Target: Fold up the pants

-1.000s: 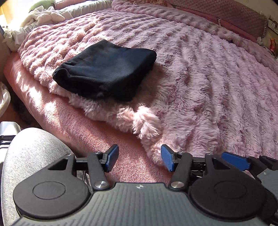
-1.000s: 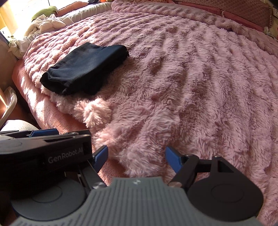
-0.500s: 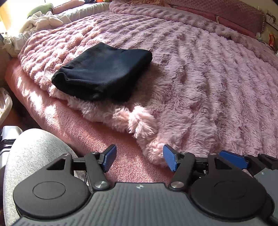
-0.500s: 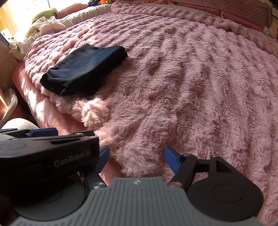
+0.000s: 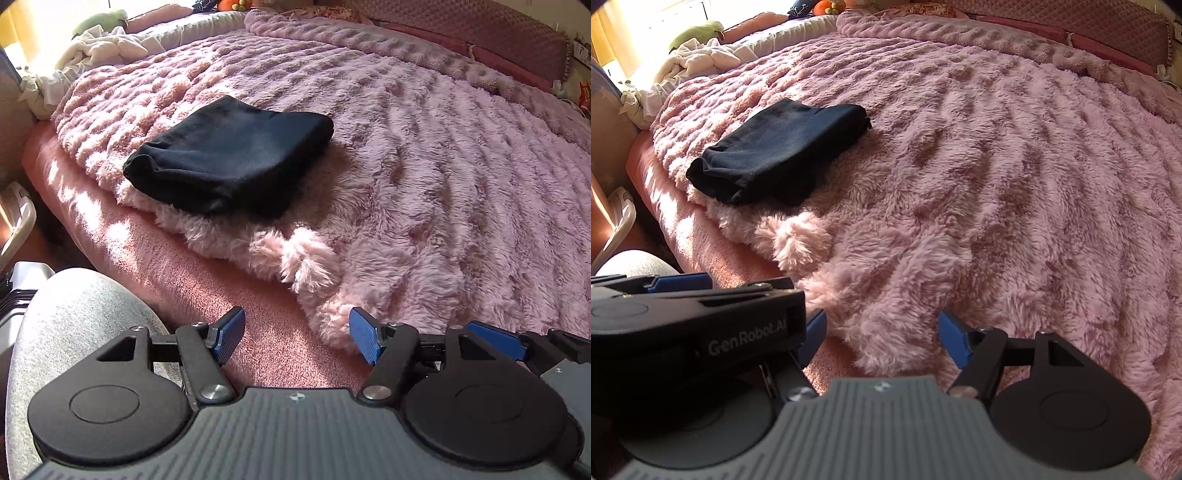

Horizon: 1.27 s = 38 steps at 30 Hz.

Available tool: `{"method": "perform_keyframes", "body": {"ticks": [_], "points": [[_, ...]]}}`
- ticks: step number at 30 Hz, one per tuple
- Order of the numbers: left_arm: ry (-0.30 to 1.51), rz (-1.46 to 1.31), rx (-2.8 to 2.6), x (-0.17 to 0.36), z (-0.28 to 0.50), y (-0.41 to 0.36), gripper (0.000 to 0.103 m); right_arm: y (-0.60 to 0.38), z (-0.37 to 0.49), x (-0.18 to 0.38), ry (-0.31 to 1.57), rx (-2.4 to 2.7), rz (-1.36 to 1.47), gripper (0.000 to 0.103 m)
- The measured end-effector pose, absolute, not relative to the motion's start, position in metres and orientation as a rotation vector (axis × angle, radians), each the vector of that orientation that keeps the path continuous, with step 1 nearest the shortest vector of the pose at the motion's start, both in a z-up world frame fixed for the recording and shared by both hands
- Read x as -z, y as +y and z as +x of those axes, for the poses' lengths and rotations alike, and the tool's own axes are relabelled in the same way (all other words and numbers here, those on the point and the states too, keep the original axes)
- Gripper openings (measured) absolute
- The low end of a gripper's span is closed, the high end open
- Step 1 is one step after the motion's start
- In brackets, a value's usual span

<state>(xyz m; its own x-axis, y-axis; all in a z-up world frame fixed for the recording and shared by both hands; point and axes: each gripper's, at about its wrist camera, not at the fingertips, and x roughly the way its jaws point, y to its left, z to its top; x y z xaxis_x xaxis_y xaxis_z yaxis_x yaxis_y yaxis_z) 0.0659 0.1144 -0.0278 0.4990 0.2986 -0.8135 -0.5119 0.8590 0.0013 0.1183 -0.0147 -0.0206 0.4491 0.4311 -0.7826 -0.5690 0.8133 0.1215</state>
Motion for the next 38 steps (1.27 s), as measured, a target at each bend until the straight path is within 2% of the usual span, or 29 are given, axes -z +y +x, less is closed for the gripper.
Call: {"method": "perform_keyframes", "body": {"ticks": [38], "points": [[0.879, -0.268, -0.501, 0.016, 0.053, 0.107, 0.076, -0.023, 0.107, 0.007, 0.867, -0.627, -0.185, 0.063]]}}
